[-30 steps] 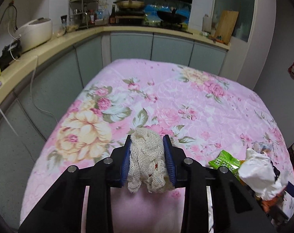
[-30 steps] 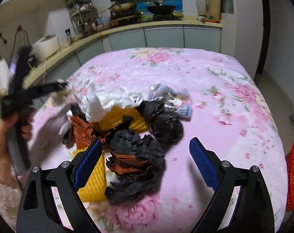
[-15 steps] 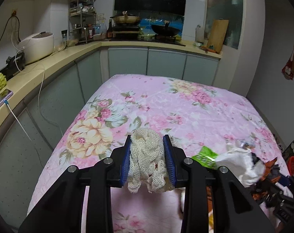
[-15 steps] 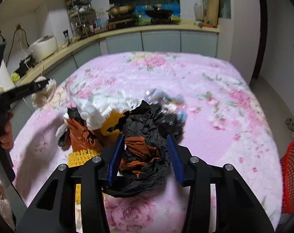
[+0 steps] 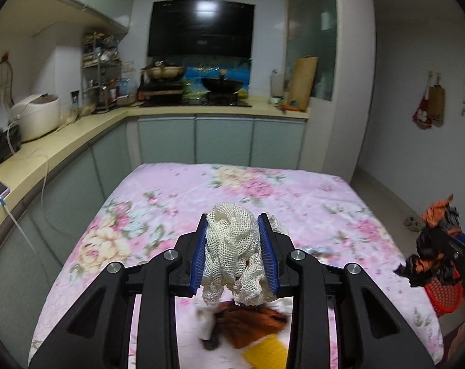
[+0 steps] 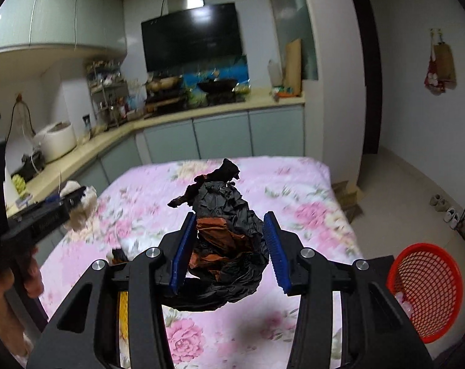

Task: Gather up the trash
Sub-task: 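Carry both items over the red basket and open both tools to release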

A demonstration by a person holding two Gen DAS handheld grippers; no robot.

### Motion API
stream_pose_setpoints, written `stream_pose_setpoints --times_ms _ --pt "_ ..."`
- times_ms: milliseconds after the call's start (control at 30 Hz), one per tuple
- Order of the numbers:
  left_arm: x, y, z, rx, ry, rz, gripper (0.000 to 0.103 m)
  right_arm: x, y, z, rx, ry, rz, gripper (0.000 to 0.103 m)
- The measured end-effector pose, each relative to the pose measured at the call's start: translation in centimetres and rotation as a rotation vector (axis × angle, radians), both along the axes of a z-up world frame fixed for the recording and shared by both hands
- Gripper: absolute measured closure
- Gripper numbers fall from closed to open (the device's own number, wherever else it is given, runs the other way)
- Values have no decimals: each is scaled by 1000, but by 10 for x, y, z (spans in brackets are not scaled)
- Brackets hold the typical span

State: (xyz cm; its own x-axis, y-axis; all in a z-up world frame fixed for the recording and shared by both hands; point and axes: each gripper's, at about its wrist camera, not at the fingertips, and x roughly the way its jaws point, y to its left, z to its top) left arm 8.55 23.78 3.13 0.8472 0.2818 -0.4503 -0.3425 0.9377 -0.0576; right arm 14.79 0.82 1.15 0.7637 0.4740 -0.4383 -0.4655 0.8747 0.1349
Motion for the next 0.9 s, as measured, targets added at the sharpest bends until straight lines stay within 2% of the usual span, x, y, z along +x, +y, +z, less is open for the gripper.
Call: stream_pose_setpoints --times_ms 300,533,900 --pt "20 -56 14 26 -26 -117 73 8 -43 18 35 -31 -76 59" --pt "47 -110 15 31 -26 -240 73 16 -91 28 39 -52 -187 59" --pt "88 -213 2 17 10 -453 72 27 -184 17 17 -20 -411 59"
